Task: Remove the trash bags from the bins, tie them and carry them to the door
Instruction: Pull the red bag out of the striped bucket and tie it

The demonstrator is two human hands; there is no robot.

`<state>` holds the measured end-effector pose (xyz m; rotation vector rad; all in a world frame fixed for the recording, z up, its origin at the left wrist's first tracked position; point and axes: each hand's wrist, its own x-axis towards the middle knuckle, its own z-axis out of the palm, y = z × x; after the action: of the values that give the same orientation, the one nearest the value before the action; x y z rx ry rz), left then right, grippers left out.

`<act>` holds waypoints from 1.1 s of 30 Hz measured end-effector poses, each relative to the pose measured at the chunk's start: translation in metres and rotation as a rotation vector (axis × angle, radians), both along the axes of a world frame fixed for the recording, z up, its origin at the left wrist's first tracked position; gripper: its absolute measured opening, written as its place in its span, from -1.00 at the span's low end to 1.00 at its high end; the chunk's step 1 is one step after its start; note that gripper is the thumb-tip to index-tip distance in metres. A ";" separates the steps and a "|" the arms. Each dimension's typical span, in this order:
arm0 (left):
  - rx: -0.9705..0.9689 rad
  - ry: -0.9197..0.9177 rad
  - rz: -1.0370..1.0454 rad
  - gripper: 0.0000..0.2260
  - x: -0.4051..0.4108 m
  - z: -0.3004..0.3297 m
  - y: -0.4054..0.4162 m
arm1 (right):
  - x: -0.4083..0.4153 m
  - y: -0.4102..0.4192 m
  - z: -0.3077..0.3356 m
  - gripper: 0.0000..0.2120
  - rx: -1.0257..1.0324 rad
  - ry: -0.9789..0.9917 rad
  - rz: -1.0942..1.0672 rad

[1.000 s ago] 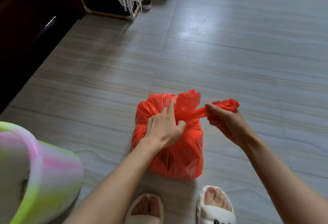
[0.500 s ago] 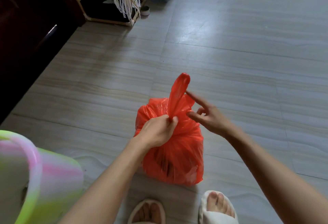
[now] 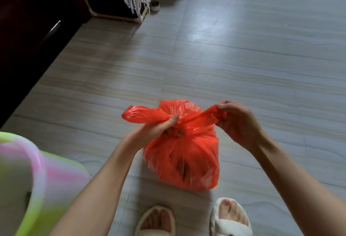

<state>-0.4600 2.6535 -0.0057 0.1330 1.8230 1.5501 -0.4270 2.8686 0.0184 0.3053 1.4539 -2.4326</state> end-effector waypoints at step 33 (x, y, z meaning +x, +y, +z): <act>-0.649 1.417 0.061 -0.87 0.035 -0.033 0.002 | 0.014 -0.023 -0.079 -0.90 1.750 1.118 0.218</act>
<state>-0.4253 2.6551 -0.0391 1.0654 3.2940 0.7133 -0.4134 2.8456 -0.0601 -0.9755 3.3082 -0.3339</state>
